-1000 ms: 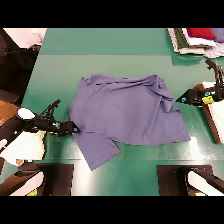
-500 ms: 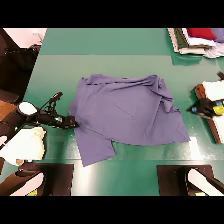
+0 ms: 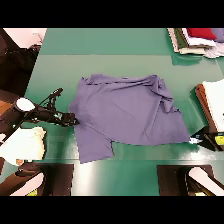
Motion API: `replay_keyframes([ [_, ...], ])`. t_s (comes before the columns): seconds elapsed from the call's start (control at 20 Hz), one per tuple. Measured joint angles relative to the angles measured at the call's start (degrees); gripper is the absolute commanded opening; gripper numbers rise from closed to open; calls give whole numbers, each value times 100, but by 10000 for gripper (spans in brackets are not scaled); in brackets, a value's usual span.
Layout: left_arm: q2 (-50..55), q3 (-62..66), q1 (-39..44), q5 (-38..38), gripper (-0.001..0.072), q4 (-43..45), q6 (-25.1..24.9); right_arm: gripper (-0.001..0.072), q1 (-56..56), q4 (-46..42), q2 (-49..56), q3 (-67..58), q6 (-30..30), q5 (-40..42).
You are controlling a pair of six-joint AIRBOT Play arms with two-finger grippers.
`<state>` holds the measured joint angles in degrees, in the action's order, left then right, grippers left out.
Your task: Fold the shirts.
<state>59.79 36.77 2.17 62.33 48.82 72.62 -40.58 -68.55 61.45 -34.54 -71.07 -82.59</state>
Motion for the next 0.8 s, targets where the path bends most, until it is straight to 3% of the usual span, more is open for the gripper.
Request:
replay_keyframes([
  [0.05,0,4,0,-15,27,0,-7,422,2,9,46,79,15,85],
  [0.3,0,7,0,-87,27,-2,-17,406,337,372,181,232,46,450],
  [0.4,0,7,0,-107,27,-2,-26,187,518,424,208,247,57,675],
  [0.45,0,7,0,-107,27,-2,-26,169,619,439,221,254,59,758],
  [0.5,0,7,0,-111,27,-2,-26,11,719,463,234,254,68,802],
  [0.8,-127,352,2,-61,25,15,-17,17,1386,828,136,-109,70,826],
])
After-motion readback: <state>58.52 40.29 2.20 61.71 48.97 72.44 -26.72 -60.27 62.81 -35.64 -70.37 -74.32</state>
